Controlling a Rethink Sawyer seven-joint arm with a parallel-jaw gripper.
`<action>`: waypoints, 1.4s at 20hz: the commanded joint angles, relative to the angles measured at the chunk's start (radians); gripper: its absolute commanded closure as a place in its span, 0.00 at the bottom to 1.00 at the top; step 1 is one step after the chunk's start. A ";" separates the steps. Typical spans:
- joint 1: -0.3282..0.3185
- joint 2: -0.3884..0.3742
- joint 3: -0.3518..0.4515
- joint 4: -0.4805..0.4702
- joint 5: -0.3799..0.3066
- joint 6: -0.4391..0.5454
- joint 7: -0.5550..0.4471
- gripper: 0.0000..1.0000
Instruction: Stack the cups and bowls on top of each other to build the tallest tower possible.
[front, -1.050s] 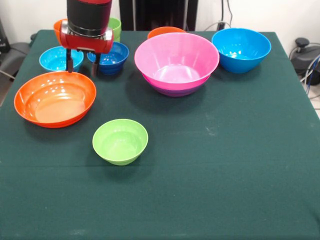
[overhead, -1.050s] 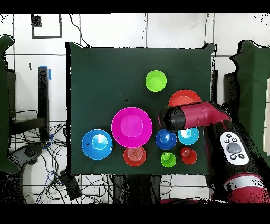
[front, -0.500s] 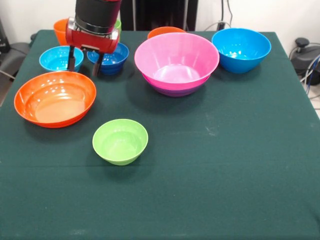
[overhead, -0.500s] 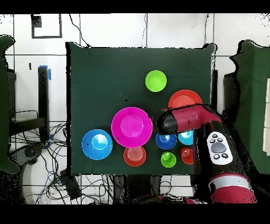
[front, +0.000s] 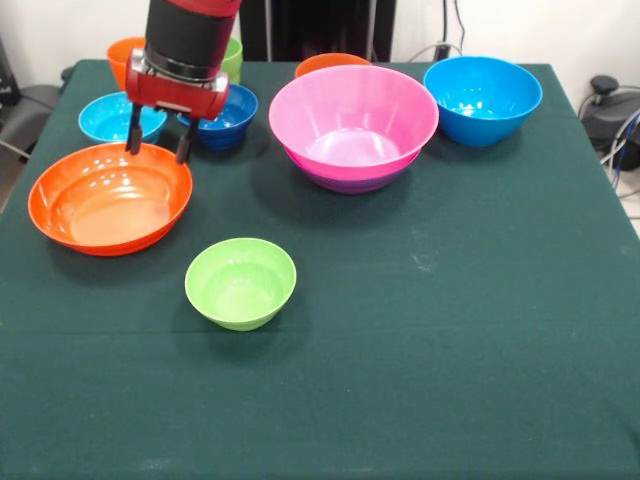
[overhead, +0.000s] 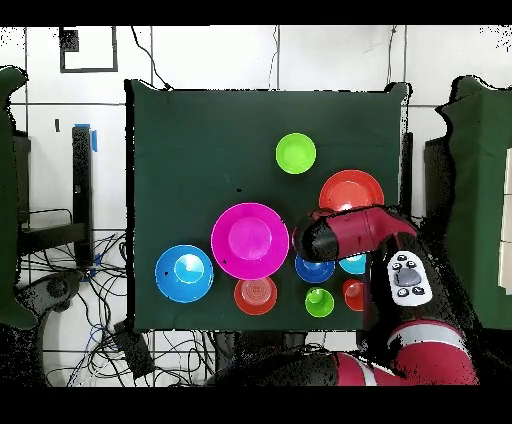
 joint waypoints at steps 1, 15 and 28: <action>0.032 0.132 -0.012 -0.093 -0.053 -0.102 0.097 0.00; 0.025 0.139 -0.010 -0.099 -0.009 -0.109 0.002 0.00; -0.017 0.067 0.058 -0.044 0.051 0.020 -0.076 0.00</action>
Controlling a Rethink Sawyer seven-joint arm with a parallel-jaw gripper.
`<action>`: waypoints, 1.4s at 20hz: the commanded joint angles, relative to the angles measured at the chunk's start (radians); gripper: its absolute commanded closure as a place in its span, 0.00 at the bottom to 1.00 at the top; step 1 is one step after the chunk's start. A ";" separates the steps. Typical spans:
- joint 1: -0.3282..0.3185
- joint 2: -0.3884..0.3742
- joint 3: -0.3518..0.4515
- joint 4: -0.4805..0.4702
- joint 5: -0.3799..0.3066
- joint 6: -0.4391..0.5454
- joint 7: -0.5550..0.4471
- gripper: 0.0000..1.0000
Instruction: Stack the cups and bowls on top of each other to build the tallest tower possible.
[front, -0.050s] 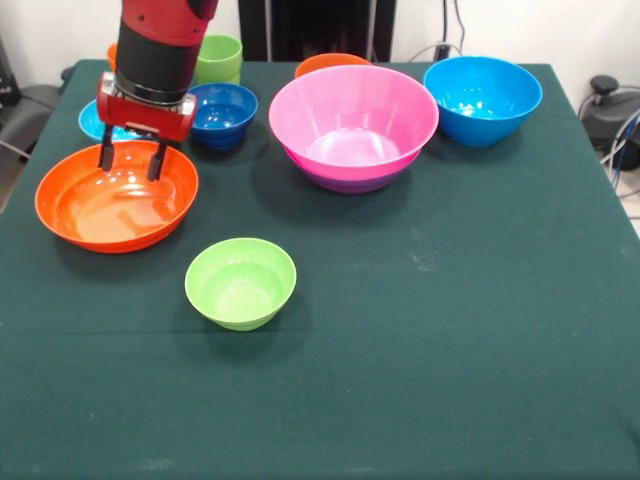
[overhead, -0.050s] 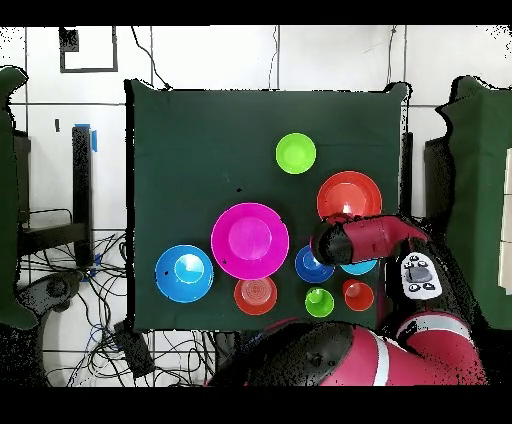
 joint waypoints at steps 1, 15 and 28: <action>0.014 -0.023 0.120 0.015 0.038 0.097 -0.069 0.00; 0.065 -0.021 0.073 0.020 0.026 0.064 -0.006 0.00; 0.108 -0.024 0.044 0.043 0.051 0.055 0.033 0.00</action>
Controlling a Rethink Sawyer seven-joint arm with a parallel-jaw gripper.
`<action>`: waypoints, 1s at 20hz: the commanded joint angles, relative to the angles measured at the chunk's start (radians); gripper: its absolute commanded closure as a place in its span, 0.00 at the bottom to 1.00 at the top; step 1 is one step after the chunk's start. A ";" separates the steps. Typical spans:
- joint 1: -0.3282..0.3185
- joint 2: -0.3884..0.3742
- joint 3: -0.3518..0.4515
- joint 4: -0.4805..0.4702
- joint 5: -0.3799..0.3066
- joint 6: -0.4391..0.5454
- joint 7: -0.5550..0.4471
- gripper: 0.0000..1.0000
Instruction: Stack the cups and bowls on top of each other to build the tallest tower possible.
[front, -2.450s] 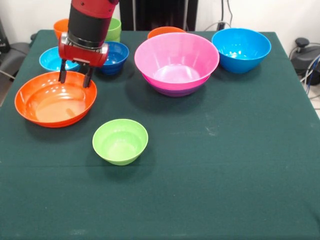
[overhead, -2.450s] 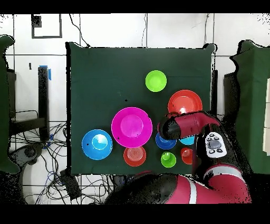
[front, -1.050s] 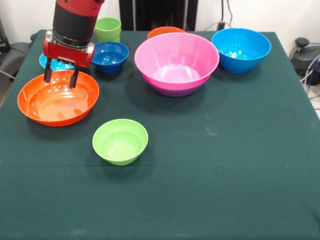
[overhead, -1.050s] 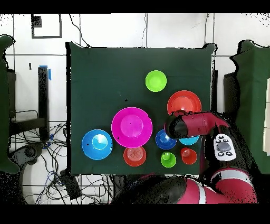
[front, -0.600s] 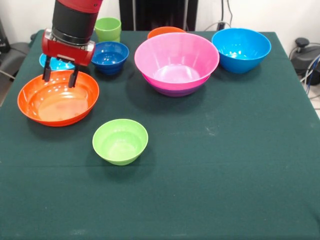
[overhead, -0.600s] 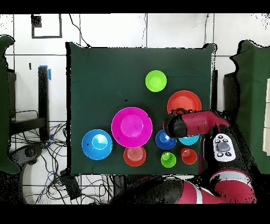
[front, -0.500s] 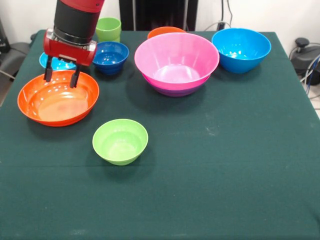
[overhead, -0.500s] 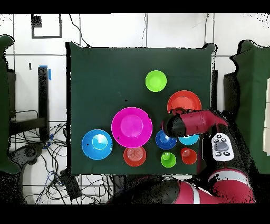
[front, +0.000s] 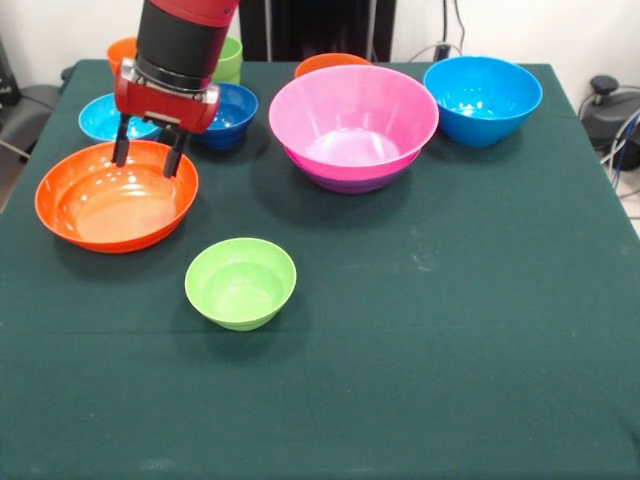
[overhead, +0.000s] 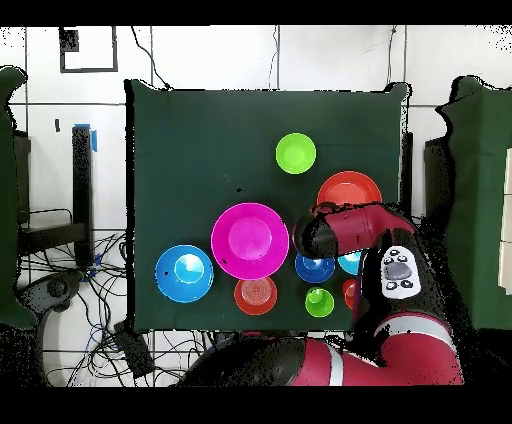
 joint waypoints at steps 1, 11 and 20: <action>0.015 0.027 0.063 0.039 0.030 0.050 0.028 0.00; -0.062 0.009 0.121 0.029 0.034 0.091 -0.076 0.00; -0.020 -0.002 0.092 0.051 0.036 0.079 -0.016 0.00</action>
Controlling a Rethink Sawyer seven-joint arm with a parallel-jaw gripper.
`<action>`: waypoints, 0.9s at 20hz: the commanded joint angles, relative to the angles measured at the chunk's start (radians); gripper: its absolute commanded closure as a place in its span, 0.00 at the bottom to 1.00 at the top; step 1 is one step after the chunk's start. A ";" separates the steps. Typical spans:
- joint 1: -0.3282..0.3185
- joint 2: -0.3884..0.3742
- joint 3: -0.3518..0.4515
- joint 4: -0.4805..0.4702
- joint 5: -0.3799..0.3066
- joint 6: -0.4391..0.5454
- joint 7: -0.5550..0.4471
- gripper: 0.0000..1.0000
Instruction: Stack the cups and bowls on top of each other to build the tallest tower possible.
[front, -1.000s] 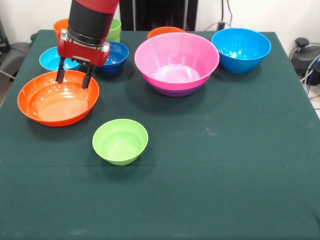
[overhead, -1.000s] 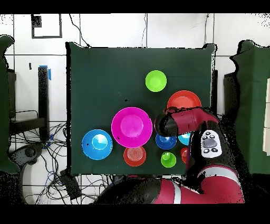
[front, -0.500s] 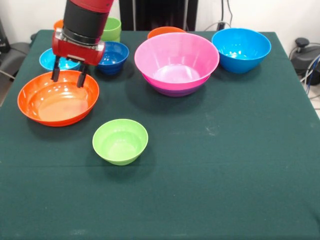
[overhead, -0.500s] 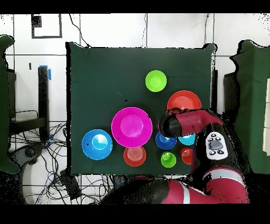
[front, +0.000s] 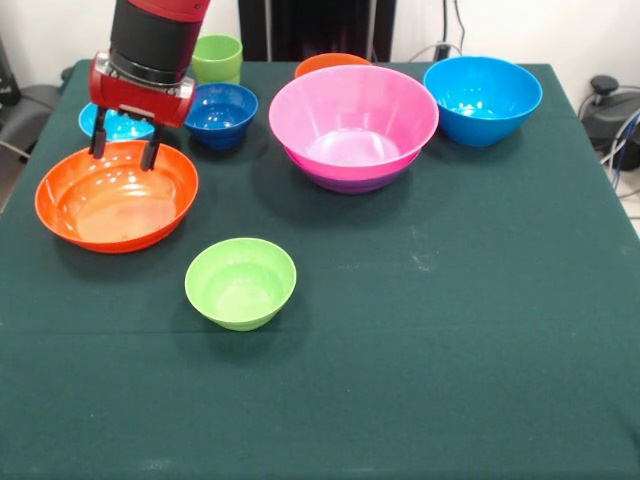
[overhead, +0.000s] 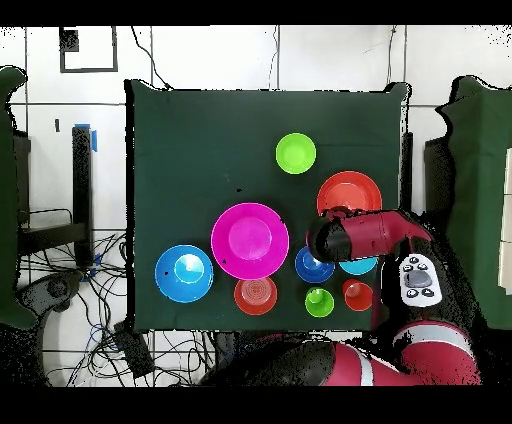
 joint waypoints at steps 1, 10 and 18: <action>0.037 0.000 0.086 0.046 0.030 0.079 -0.012 0.00; 0.105 -0.028 0.035 0.079 0.052 0.084 0.059 0.00; 0.141 -0.022 0.000 0.082 0.069 0.068 0.080 0.00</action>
